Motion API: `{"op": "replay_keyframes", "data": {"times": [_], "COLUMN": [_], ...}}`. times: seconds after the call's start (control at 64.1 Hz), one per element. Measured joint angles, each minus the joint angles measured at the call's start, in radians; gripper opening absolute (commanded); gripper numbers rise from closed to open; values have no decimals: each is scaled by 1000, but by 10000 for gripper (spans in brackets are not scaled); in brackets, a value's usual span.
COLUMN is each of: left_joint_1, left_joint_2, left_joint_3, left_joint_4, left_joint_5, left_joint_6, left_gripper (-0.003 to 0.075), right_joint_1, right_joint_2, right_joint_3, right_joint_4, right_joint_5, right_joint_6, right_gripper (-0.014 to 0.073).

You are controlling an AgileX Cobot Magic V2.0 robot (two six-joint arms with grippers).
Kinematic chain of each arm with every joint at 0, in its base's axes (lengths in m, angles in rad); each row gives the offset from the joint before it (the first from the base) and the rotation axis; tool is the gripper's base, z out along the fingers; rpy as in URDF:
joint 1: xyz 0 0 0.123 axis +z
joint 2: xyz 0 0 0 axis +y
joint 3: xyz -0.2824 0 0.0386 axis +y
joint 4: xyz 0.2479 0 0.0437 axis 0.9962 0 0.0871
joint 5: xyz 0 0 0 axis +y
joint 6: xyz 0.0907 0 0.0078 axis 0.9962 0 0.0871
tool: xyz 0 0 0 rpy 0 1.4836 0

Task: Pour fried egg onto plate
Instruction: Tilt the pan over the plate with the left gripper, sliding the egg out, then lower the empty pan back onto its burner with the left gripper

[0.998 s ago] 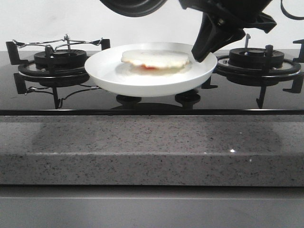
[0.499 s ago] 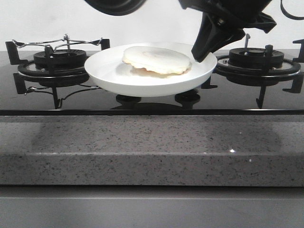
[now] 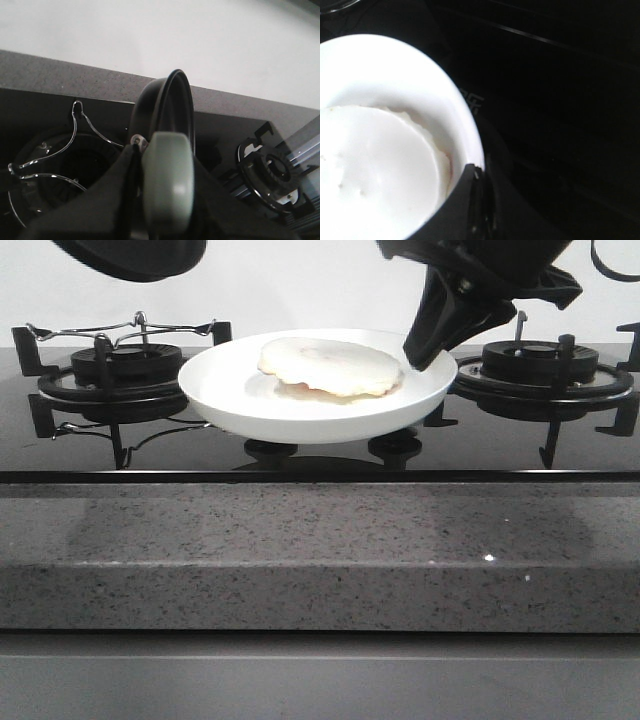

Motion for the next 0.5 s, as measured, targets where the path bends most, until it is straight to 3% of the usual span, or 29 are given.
{"op": "replay_keyframes", "data": {"times": [0.234, 0.499], "left_joint_1": [135, 162], "left_joint_2": [133, 278], "left_joint_3": [0, 0], "left_joint_4": [-230, -412], "left_joint_5": [135, 199], "left_joint_6": [0, -2], "left_gripper": [-20, -20], "right_joint_1": [0, 0], "right_joint_2": [0, 0], "right_joint_3": [0, 0], "right_joint_4": [0, 0], "right_joint_5": [-2, -2], "right_joint_6": [0, 0], "right_gripper": [-68, -68]}}
